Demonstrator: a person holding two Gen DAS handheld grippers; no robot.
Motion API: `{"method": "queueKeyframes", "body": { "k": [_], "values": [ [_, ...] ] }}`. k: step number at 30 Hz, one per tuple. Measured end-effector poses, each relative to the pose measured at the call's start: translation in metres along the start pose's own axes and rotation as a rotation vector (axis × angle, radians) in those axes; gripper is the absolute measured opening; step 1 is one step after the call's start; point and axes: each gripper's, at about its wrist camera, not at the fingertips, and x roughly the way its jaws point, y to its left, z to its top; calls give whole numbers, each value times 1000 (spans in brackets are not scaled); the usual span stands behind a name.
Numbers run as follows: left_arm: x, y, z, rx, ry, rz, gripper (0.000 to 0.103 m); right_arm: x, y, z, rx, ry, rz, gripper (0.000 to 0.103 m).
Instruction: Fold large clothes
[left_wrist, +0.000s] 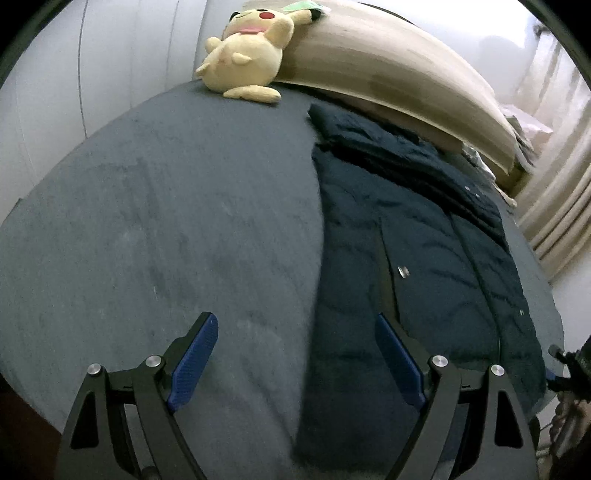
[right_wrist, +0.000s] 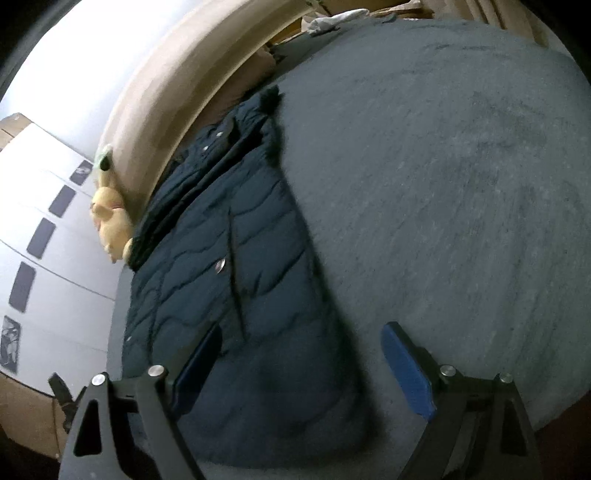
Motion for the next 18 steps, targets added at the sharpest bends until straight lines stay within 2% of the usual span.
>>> {"method": "queueKeyframes", "body": {
  "k": [6,9,11,14,18],
  "values": [
    [18,-7,-25,26,54,44,87,3,5,-9,-22,0,-26,90],
    [17,-11,-31,31,40,54,87,4,8,-14,-38,13,-9,88],
    [14,-11,-31,28,49,37,87,4,12,-18,-48,37,25,74],
    [11,-11,-31,23,51,21,87,5,9,-21,-46,40,4,64],
    [3,-12,-30,15,34,42,87,2,5,-18,-34,26,-36,63]
  ]
}}
